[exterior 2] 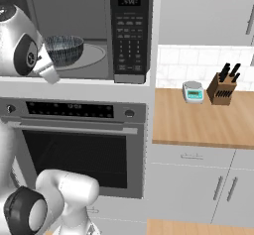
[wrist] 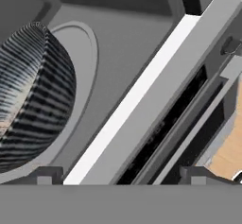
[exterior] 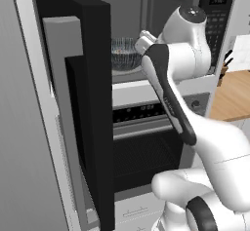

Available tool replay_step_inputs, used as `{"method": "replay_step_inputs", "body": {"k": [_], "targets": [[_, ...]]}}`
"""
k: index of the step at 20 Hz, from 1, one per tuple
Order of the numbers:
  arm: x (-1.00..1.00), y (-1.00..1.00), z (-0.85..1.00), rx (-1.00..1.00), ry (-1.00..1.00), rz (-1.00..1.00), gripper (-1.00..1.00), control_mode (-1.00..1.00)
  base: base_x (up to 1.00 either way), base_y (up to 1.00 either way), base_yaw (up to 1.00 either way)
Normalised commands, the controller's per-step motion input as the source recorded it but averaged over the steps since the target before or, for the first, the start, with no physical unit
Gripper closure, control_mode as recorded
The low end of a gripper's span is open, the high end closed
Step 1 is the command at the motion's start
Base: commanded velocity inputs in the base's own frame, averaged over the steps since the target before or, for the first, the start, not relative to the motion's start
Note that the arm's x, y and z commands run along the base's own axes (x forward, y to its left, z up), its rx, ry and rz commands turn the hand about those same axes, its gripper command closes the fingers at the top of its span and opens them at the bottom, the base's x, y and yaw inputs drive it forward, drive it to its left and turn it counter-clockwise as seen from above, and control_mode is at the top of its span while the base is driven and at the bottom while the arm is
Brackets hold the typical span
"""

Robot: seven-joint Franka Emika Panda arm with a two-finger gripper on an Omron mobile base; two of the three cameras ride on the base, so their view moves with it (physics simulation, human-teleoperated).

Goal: Pick the garlic from the sink and place it in the bowl. Then pick the bowl and place it in the microwave. Then close the microwave door and press the start button.

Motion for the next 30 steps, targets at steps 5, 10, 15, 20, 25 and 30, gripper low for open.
{"method": "replay_step_inputs", "body": {"k": [5, 10, 15, 20, 25, 30], "targets": [[-0.44, -0.2, -0.26, -0.41, -0.07, -0.01, -1.0, -1.0, 0.0, 0.0, 0.0], [-0.19, -0.38, -0.17, -0.32, 0.0, 0.0, -1.0, -1.0, 0.0, 0.0, 0.0], [-0.07, -0.24, -0.08, -0.4, -0.05, -0.01, -1.0, -1.0, 0.0, 0.0, 0.0], [0.0, -0.16, -0.29, -0.45, -0.19, -0.01, -1.0, -1.0, 0.0, 0.0, 0.0], [-0.02, -0.15, -0.24, -0.43, -0.24, 0.0, -1.0, -1.0, 0.0, 0.0, 0.0], [-0.43, 0.12, -0.01, -0.44, -0.28, -0.03, -1.0, -1.0, 0.0, 0.0, 0.0]]}}
